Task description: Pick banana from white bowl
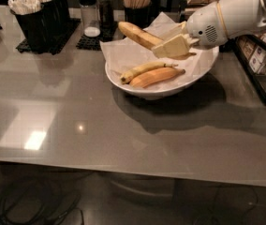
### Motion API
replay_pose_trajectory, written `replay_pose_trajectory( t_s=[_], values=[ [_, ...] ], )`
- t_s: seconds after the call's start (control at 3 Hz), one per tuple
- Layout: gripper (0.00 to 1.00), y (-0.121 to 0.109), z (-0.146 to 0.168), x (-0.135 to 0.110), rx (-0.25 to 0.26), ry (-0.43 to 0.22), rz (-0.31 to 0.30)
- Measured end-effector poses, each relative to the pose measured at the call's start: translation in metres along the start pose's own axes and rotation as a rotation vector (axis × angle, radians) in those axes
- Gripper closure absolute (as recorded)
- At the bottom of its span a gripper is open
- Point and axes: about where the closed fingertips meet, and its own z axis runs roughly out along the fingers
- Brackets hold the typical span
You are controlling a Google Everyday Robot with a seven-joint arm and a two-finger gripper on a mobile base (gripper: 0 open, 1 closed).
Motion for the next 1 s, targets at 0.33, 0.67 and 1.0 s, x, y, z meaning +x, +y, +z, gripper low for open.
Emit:
replay_pose_trajectory(
  t_s=[0.33, 0.67, 1.0],
  values=[
    [1.00, 0.022, -0.022, 0.015, -0.088, -0.101, 0.048],
    [1.00, 0.036, -0.062, 0.036, -0.078, -0.152, 0.121],
    [1.00, 0.037, -0.068, 0.038, -0.069, -0.158, 0.128]
  ],
)
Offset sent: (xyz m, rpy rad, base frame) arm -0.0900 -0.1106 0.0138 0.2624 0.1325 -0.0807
